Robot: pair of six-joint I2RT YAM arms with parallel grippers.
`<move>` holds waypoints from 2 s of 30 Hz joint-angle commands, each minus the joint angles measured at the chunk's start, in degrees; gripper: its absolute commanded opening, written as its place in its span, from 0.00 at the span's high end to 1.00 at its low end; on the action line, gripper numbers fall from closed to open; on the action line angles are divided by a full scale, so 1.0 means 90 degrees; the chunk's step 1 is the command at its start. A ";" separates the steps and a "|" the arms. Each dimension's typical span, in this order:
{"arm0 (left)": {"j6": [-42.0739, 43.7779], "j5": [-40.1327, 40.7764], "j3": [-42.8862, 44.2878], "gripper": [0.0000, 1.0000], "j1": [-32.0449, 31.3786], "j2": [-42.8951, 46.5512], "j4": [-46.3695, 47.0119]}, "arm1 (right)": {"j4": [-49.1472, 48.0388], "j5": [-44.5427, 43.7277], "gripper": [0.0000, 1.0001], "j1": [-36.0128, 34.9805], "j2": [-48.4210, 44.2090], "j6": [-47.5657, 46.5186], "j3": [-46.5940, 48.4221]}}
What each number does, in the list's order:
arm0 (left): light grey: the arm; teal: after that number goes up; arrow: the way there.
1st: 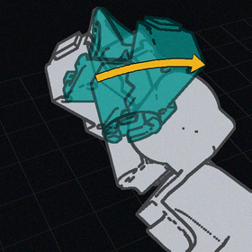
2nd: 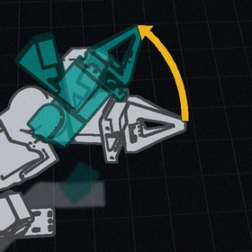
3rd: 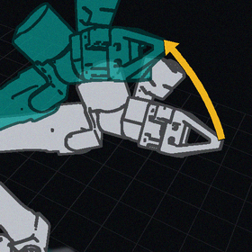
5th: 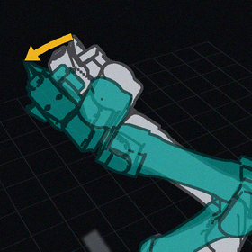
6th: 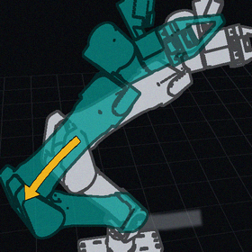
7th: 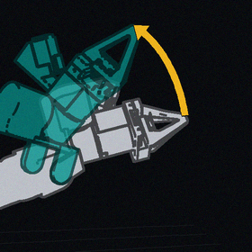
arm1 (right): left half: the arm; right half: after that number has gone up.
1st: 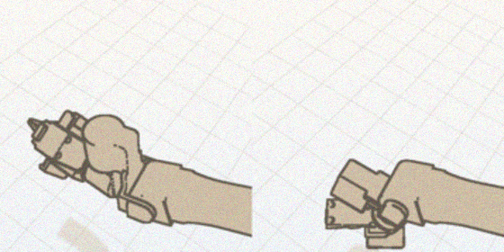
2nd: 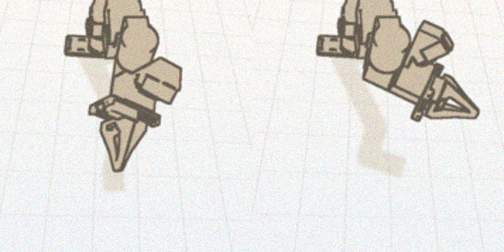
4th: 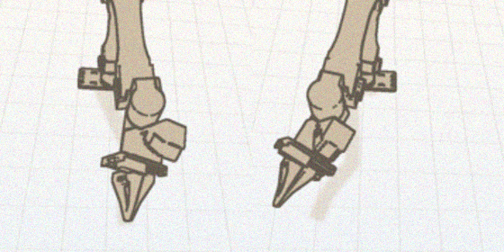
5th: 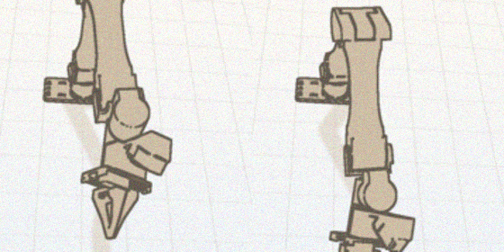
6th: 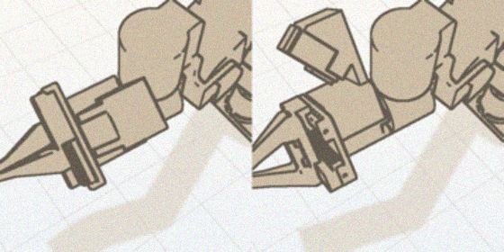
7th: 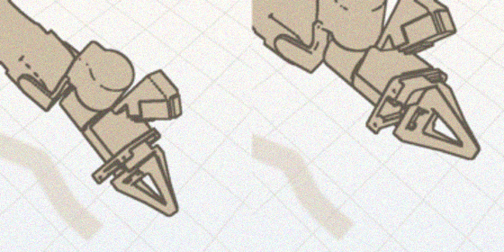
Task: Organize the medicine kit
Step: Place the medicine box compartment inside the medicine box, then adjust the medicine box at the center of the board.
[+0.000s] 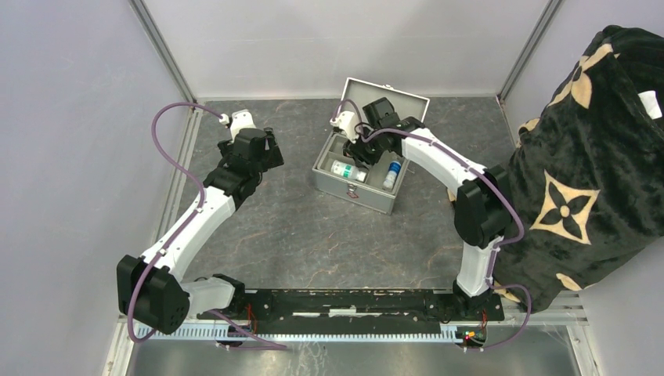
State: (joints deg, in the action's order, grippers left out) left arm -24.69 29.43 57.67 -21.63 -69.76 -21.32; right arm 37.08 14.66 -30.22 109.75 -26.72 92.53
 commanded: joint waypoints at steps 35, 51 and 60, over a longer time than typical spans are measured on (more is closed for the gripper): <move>0.0265 -0.1730 0.0481 0.02 0.0023 -0.0759 0.0113 | -0.3441 0.0114 0.51 0.3860 -0.0411 0.4615 -0.0894; 0.0331 -0.1974 0.0565 0.03 0.0021 -0.0982 0.0056 | -0.7849 0.4023 0.56 0.4041 0.0998 0.7198 -0.0920; 0.0315 -0.2011 0.0589 0.03 0.0029 -0.1068 0.0017 | -1.0047 0.4818 0.57 0.4031 0.0704 0.8775 -0.1412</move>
State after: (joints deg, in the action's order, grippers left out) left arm -23.57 12.34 60.40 -21.61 -78.72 -21.34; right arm -37.19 50.35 6.79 119.26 43.07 80.68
